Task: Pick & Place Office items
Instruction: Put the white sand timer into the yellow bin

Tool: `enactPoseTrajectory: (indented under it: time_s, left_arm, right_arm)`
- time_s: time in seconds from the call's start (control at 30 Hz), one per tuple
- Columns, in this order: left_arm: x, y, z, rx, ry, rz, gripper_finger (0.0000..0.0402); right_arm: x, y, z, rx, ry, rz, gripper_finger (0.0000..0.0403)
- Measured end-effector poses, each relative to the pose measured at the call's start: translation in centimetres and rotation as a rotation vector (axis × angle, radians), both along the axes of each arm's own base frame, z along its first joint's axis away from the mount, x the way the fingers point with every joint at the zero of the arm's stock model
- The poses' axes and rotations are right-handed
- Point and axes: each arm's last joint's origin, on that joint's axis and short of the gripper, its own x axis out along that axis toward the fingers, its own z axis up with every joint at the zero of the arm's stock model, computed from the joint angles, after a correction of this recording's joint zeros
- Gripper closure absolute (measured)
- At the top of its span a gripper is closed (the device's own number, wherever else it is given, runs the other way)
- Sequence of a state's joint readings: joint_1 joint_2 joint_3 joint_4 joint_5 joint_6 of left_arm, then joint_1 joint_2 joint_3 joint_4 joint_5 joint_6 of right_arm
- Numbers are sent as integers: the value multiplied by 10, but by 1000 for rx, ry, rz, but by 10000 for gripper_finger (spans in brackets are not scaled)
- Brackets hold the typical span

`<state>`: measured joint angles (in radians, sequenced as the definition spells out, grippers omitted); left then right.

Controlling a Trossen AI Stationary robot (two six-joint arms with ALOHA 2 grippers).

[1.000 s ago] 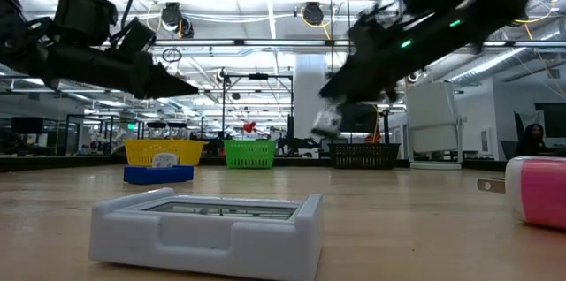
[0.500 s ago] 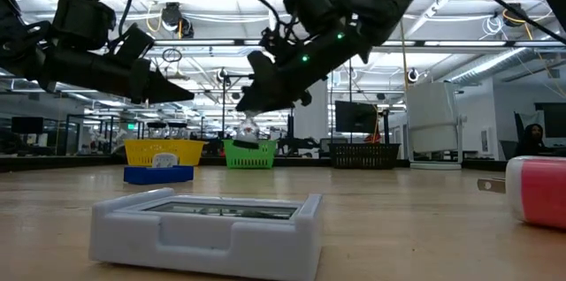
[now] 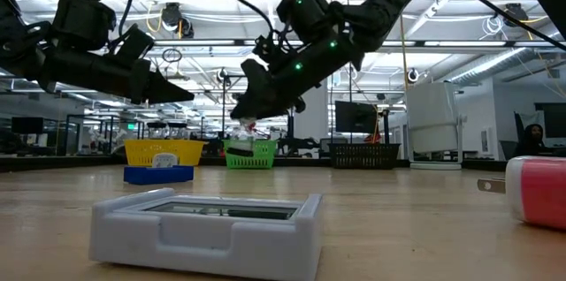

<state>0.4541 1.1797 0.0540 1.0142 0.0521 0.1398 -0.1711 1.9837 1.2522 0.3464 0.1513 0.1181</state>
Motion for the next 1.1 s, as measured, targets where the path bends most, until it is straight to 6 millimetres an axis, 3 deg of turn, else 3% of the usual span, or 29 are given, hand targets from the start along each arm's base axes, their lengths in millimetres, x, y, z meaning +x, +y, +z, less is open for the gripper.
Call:
enactPoseTrajectory:
  time_s: [1.1]
  left_arm:
    - [0, 0, 0, -7, -2, 1, 380]
  right_arm:
    - [-4, 2, -8, 12, 80, -1, 219]
